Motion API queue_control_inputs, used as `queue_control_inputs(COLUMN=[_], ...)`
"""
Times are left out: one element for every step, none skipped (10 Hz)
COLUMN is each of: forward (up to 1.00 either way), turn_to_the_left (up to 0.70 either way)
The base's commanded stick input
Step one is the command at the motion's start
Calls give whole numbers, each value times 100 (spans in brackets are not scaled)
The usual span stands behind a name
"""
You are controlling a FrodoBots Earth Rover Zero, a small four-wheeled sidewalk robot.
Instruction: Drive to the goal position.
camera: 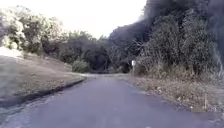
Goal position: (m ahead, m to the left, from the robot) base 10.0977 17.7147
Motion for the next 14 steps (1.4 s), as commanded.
queue_control_inputs(forward=[100,100,100,100,100,100,100,100,100,100,100,100,100,100], turn_to_the_left=[0,0,0,0,0,0,0,0,0,0,0,0,0,0])
